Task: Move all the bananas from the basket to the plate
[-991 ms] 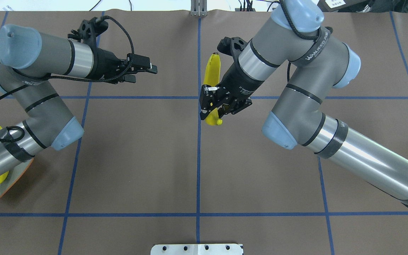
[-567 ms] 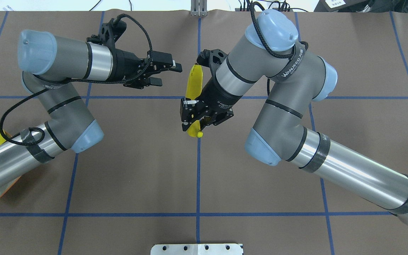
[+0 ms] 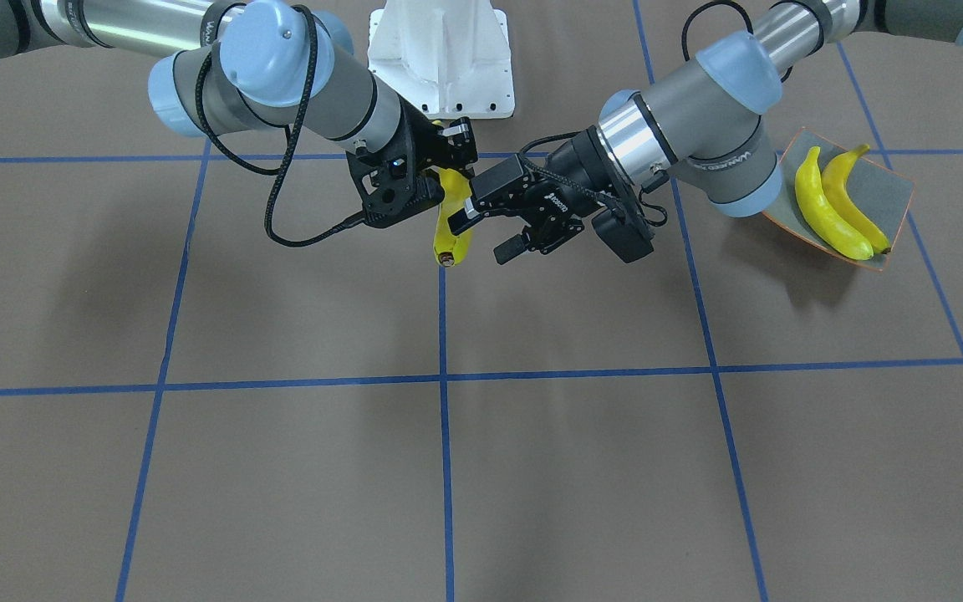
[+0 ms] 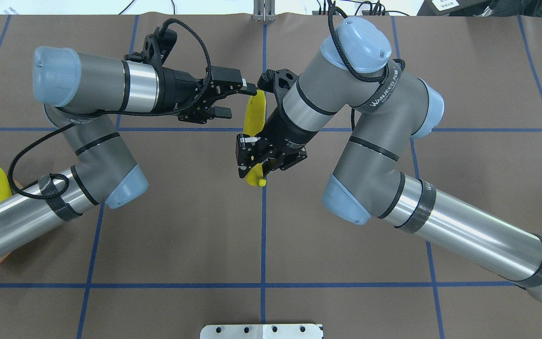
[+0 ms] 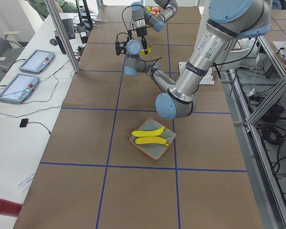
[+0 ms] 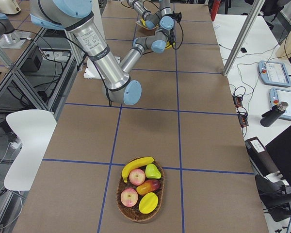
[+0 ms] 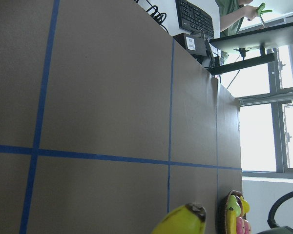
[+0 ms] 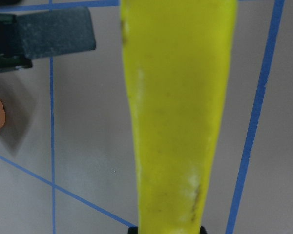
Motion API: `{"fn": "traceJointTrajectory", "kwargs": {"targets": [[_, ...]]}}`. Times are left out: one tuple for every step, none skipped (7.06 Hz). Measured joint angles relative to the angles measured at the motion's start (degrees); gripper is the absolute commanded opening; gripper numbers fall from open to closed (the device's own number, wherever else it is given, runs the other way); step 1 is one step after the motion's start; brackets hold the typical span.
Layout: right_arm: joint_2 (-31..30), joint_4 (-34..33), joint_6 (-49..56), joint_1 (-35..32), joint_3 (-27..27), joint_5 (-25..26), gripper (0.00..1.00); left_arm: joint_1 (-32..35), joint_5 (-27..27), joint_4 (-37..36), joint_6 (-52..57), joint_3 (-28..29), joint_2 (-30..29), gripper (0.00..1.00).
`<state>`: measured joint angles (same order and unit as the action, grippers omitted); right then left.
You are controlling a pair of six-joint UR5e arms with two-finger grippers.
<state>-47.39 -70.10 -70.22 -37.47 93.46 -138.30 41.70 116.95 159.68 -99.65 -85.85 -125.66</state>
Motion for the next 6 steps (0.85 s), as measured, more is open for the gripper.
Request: {"fn": "traceJointTrajectory", "kwargs": {"targets": [[-0.04, 0.08, -0.16, -0.02, 0.25, -0.05, 0.00, -0.66, -0.51, 0.07, -0.07, 0.25, -0.02, 1.00], [-0.06, 0.11, -0.23, -0.05, 0.46, -0.07, 0.00, -1.24, -0.83, 0.09, -0.10, 0.36, -0.02, 1.00], [-0.07, 0.13, -0.26, -0.05, 0.54, -0.05, 0.00, -1.93, -0.98, 0.10, -0.10, 0.33, -0.05, 1.00], [-0.07, 0.13, -0.26, -0.06, 0.56, -0.04, 0.00, -3.09, -1.32, 0.10, -0.10, 0.17, -0.08, 1.00], [-0.10, 0.13, -0.27, -0.06, 0.58, -0.06, 0.00, -4.49, -2.16, 0.10, -0.11, 0.05, -0.10, 0.93], [-0.13, 0.16, -0.27, -0.06, 0.58, -0.12, 0.00, -5.59, -3.15, 0.10, -0.11, 0.08, -0.09, 0.62]]}}
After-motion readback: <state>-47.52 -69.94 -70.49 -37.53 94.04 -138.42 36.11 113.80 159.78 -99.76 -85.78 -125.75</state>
